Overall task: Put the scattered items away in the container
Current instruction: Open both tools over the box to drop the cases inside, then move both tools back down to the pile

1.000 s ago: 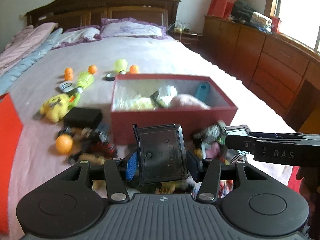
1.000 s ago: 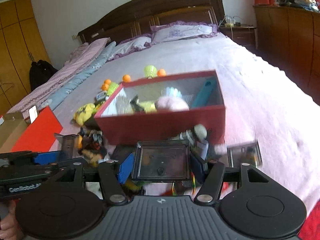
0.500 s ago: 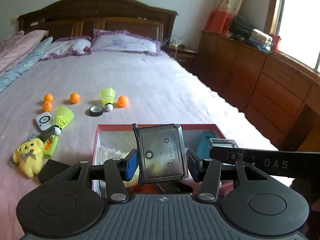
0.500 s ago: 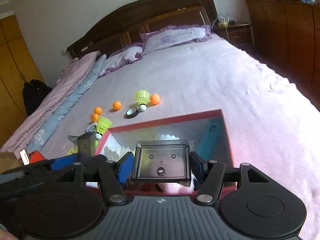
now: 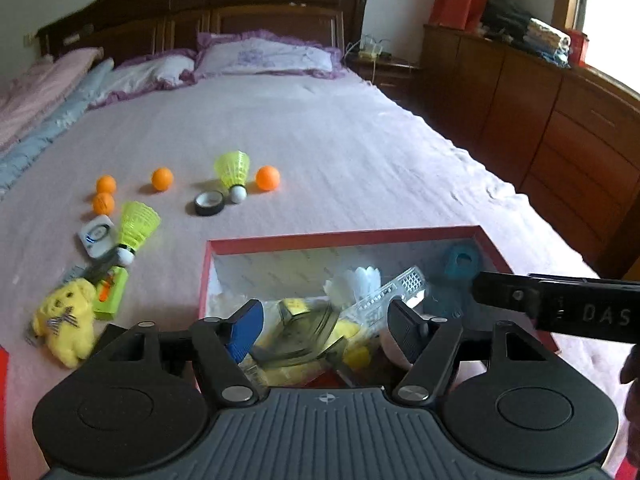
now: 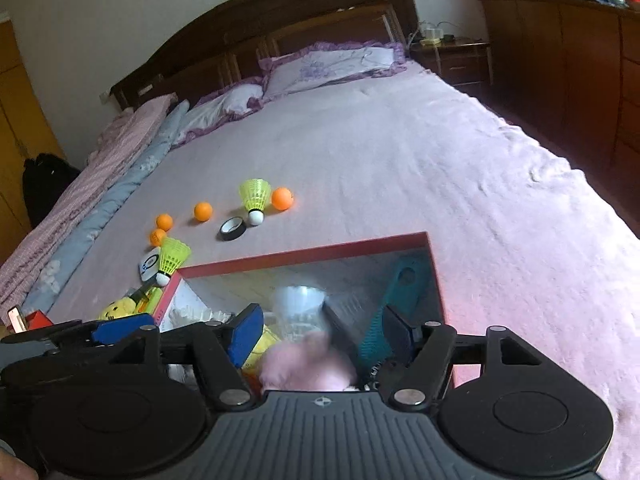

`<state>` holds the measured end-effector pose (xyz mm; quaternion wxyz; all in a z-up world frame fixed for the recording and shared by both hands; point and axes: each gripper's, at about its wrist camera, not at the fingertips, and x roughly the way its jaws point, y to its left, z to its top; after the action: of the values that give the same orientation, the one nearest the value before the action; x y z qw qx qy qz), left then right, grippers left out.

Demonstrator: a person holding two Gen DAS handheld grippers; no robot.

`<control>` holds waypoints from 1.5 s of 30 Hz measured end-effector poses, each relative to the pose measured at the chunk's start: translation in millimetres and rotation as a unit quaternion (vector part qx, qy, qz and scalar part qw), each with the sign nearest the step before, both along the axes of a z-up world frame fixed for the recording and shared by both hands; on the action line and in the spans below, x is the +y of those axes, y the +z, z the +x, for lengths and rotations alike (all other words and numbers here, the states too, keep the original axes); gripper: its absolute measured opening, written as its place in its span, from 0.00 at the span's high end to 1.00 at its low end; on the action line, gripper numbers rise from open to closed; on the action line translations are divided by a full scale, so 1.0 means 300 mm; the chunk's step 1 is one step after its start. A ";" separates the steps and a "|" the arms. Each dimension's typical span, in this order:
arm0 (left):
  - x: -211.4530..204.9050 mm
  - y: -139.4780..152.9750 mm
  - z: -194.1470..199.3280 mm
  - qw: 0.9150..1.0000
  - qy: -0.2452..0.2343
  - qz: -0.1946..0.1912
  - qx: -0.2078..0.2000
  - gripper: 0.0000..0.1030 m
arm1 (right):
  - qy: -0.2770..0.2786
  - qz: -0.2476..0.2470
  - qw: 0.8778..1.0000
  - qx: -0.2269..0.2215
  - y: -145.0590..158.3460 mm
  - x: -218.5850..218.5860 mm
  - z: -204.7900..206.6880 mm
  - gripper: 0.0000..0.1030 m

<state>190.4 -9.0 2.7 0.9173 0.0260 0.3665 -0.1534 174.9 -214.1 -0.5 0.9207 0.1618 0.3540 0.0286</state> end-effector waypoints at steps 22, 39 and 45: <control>0.222 -0.116 -0.644 0.997 0.054 -0.006 0.057 0.08 | 0.086 -0.039 0.995 0.016 -0.136 0.083 -0.610 0.27; 0.306 -0.179 -0.684 0.991 0.098 0.020 0.084 0.05 | 0.195 -0.051 0.979 0.023 -0.180 0.241 -0.610 0.61; 0.302 -0.176 -0.693 0.993 0.087 0.014 0.077 0.05 | 0.235 -0.054 0.970 0.034 -0.191 0.255 -0.633 0.60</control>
<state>-17.4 81.5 -50.2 0.8955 -0.0047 0.4395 -0.0696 -15.0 -137.6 -57.7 0.8827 0.0254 0.4145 0.2197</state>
